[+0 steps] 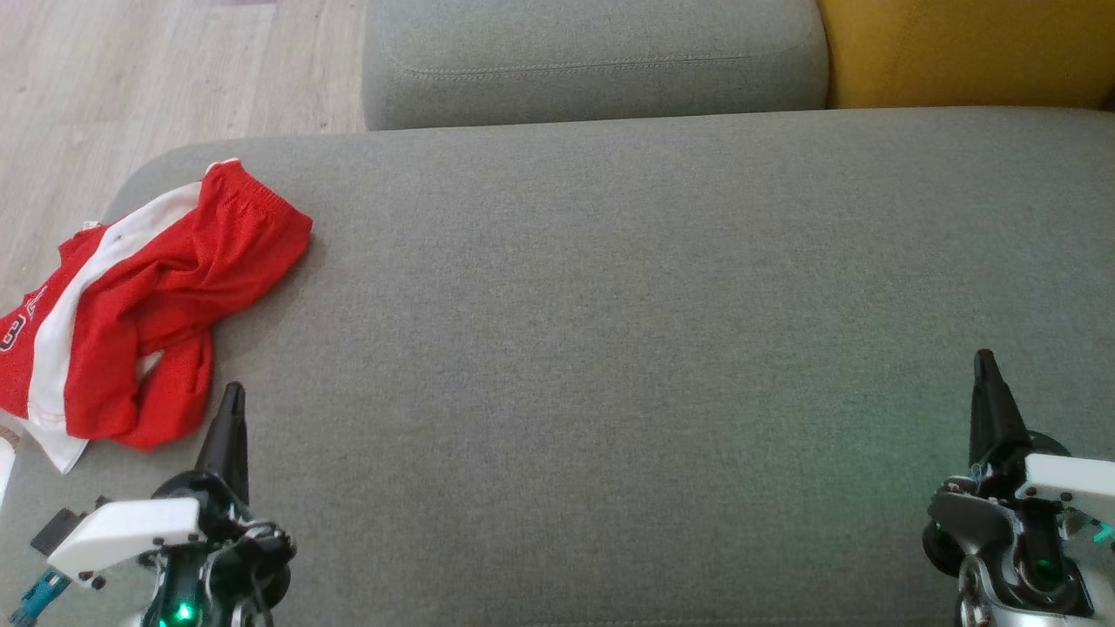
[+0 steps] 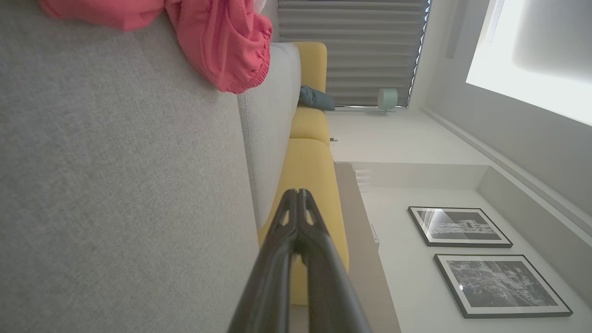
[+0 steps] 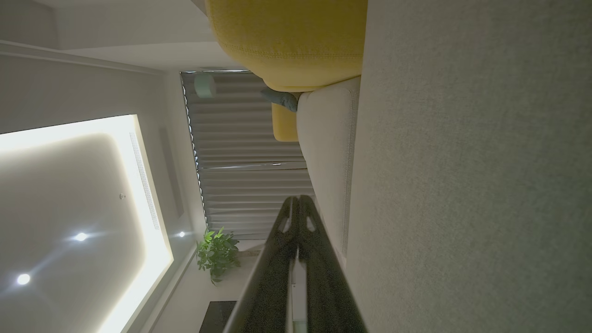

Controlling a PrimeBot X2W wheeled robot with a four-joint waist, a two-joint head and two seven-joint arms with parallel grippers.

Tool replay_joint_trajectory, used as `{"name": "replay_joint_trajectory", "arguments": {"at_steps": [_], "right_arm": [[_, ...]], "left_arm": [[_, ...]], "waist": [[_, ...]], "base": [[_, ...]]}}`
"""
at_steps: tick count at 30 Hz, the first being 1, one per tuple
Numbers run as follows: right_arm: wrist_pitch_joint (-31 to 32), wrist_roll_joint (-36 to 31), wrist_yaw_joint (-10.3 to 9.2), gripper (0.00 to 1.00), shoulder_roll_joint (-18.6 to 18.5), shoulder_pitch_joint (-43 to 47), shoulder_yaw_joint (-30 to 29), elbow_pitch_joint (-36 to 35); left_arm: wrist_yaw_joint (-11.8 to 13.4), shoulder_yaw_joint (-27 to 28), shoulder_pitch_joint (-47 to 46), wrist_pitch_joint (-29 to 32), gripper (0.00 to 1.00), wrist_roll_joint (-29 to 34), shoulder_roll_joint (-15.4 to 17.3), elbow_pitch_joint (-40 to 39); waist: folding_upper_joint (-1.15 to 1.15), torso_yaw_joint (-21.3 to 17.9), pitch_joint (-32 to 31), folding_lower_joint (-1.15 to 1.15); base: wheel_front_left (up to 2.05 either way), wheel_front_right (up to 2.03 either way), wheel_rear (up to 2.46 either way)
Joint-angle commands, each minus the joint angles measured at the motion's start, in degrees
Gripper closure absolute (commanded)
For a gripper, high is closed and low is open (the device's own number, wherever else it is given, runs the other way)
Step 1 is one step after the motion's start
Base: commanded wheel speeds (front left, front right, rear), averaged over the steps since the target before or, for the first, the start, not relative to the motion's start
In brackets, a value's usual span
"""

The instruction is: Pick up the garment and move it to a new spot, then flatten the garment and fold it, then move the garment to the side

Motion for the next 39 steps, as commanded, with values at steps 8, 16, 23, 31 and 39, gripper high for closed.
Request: {"name": "replay_joint_trajectory", "arguments": {"at_steps": [8,16,23,31,39], "right_arm": [[0.39,0.42,0.39,1.00,-0.30,-1.22,1.19,-2.20],[0.39,0.43,0.39,1.00,-0.30,-1.22,1.19,-2.20],[0.39,0.43,0.39,1.00,-0.30,-1.22,1.19,-2.20],[-0.01,-0.02,-0.01,0.00,0.02,0.00,0.02,0.24],[-0.29,-0.28,-0.05,0.00,0.19,1.51,0.35,3.45]], "left_arm": [[-0.42,2.01,-3.22,0.42,1.00,-0.27,0.75,-2.19],[-0.42,2.01,-3.22,0.42,1.00,-0.27,0.75,-2.19],[-0.42,2.01,-3.22,0.42,1.00,-0.27,0.75,-2.19],[0.03,-0.03,0.03,-0.05,0.00,-0.01,-0.04,0.25],[0.09,-0.39,2.18,-0.64,0.00,0.24,-0.69,3.79]], "waist": [[0.00,0.00,0.00,0.00],[0.00,0.00,0.00,0.00],[0.00,0.00,0.00,0.00],[0.00,0.00,0.00,0.00],[0.00,-0.01,0.04,0.00]], "base": [[0.00,0.00,0.00],[0.00,0.00,0.00],[0.00,0.00,0.00],[0.00,0.00,0.00],[0.00,0.00,0.00]]}}
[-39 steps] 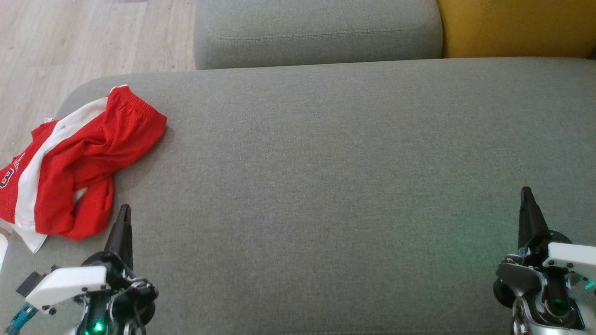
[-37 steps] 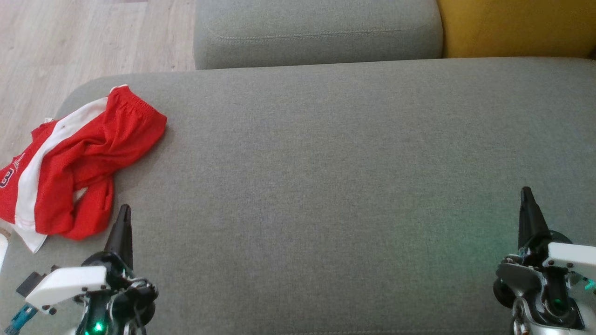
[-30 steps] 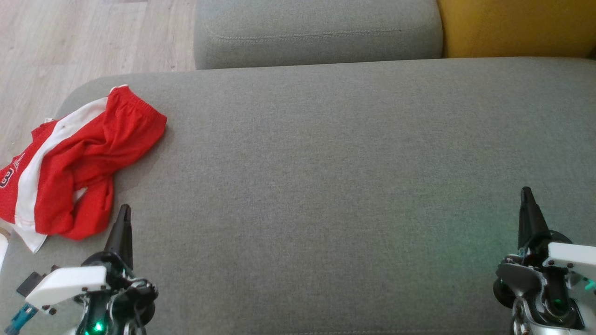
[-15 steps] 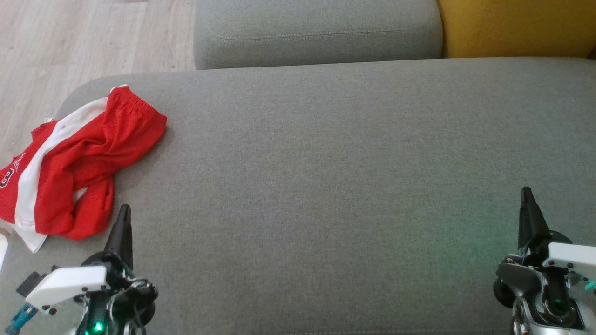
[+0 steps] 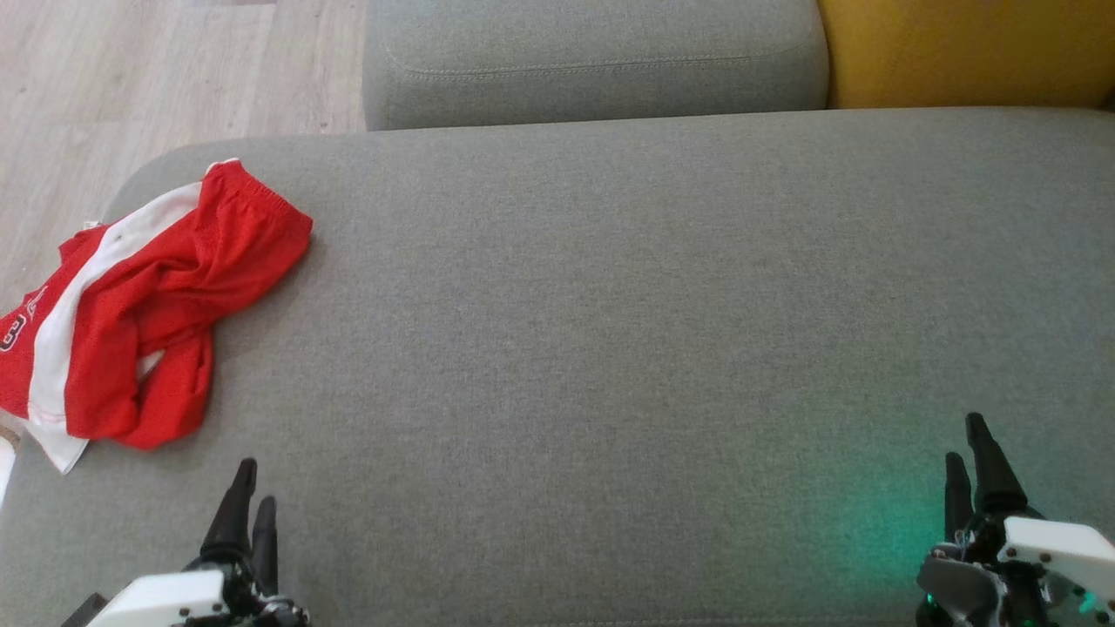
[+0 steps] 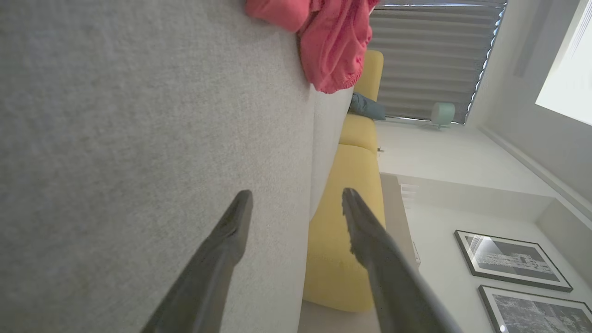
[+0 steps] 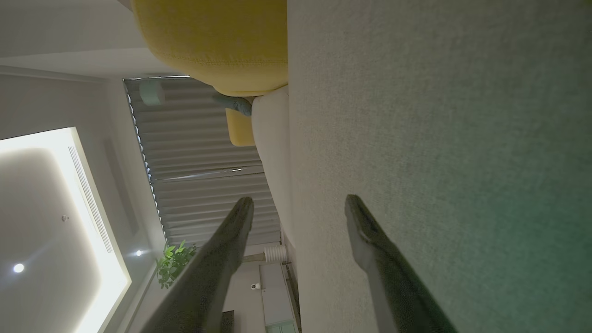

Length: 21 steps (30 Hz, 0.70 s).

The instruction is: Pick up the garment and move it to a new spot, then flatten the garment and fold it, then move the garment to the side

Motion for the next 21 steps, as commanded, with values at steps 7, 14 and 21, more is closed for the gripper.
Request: {"name": "replay_joint_trajectory", "arguments": {"at_steps": [7,14,21], "right_arm": [[-1.52,-1.74,0.04,0.00,-0.85,-3.08,1.55,-3.04],[-2.82,-5.29,0.06,0.00,-1.53,-3.75,2.74,-3.30],[-4.00,-10.70,0.09,0.00,-1.72,-4.21,3.60,-3.60]], "left_arm": [[-0.21,-0.38,-3.56,-1.58,0.00,2.62,0.37,-2.38],[-0.24,-0.64,-4.17,-2.75,0.00,7.10,0.46,-2.68],[-0.13,-1.18,-4.81,-3.93,0.00,12.53,0.54,-2.78]], "waist": [[0.00,0.00,0.09,0.00],[0.00,-0.05,0.21,0.00],[0.00,-0.10,0.32,0.00]], "base": [[0.00,0.00,0.00],[0.00,0.00,0.00],[0.00,0.00,0.00]]}}
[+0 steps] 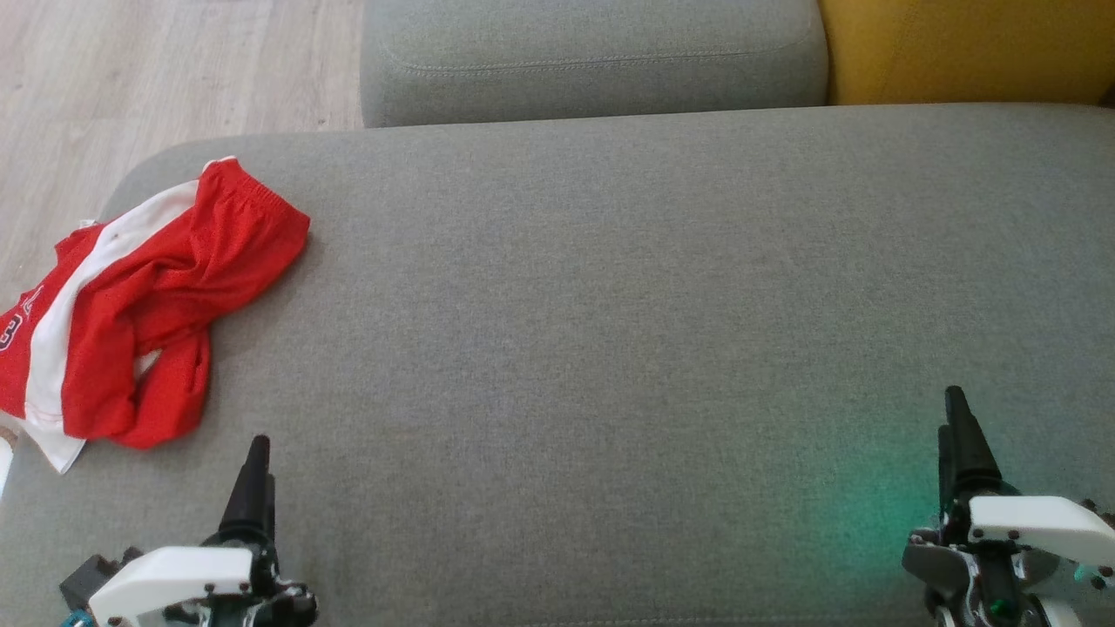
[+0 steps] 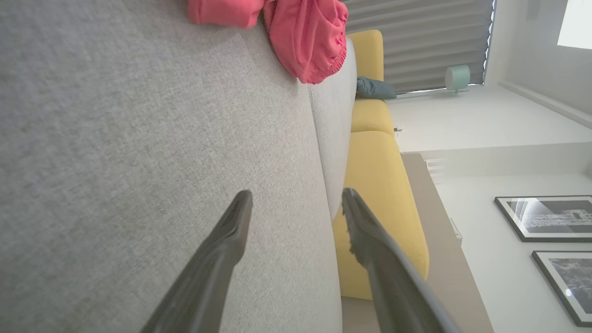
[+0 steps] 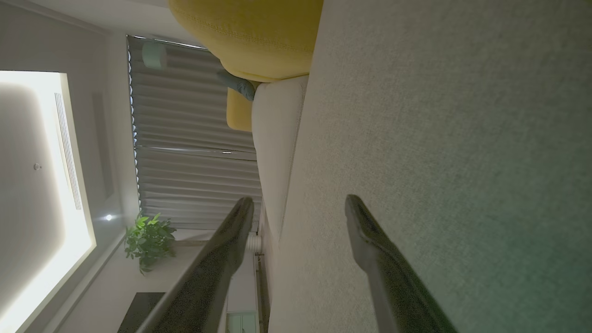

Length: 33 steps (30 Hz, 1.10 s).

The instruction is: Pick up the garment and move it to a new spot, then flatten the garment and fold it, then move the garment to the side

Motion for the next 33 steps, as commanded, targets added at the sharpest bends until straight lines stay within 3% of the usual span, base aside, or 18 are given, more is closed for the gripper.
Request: {"name": "replay_joint_trajectory", "arguments": {"at_steps": [1,33], "right_arm": [[-0.64,-1.64,0.09,0.00,-1.38,-3.00,0.48,-2.12],[-6.03,-27.08,0.21,0.00,-3.33,-6.64,5.86,-1.14]], "left_arm": [[-0.06,0.30,-3.15,-0.61,0.00,1.59,0.52,-2.17],[3.83,-3.29,-5.58,-5.97,0.00,28.77,0.90,-2.58]], "waist": [[0.00,-0.01,0.02,0.00],[0.00,-0.55,0.48,0.00]], "base": [[0.00,0.00,0.00],[0.00,0.00,0.00]]}}
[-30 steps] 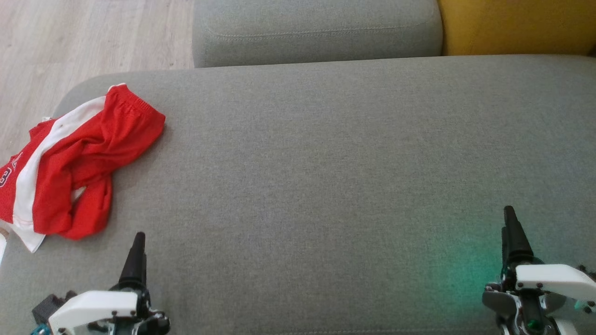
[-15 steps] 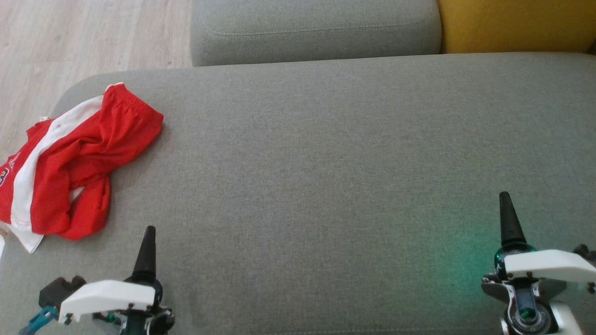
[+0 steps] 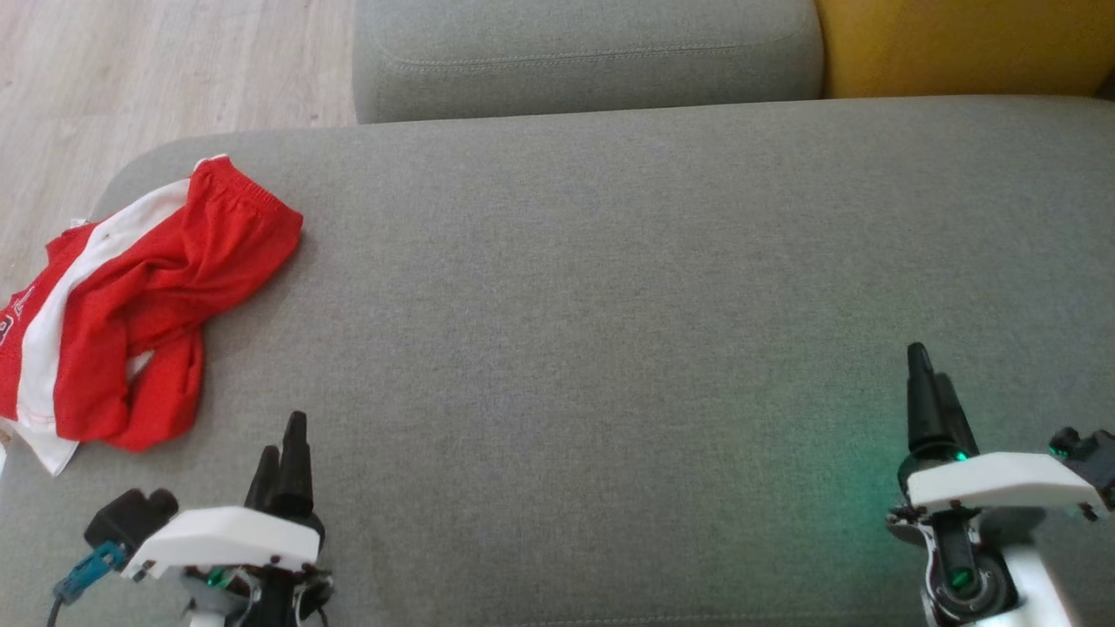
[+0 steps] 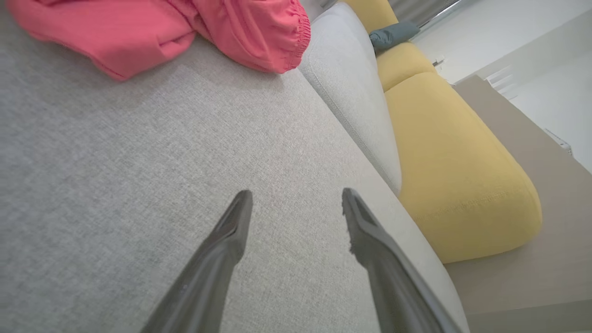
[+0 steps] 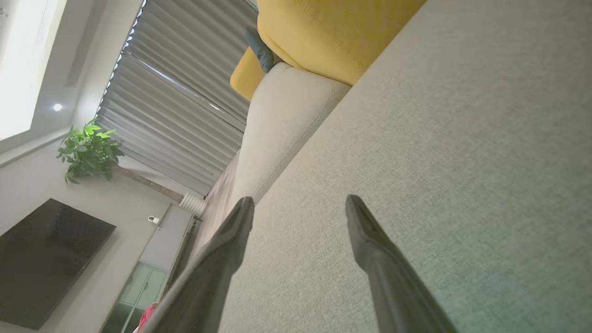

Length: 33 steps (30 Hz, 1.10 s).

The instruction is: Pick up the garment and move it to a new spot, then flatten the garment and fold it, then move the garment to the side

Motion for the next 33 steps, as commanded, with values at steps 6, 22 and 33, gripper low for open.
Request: {"name": "replay_joint_trajectory", "arguments": {"at_steps": [6,22,33], "right_arm": [[-1.65,-5.42,0.23,0.00,-1.42,-3.52,1.85,-1.15],[-4.34,-17.35,0.29,0.00,-2.25,-4.94,4.05,-0.18],[-6.02,-25.30,0.32,0.00,-2.03,-5.85,4.22,0.32]], "left_arm": [[0.88,0.02,-3.71,-1.49,0.00,5.67,0.83,-1.48],[3.32,-1.85,-4.67,-4.16,0.00,18.65,1.09,-0.66],[4.80,-3.06,-5.64,-5.84,0.00,26.03,1.35,-0.21]], "waist": [[0.00,-0.01,0.07,0.00],[0.00,-0.17,0.04,0.00],[0.00,-0.14,0.01,0.00]], "base": [[0.00,0.00,0.00],[0.00,0.00,0.00],[0.00,0.00,0.00]]}}
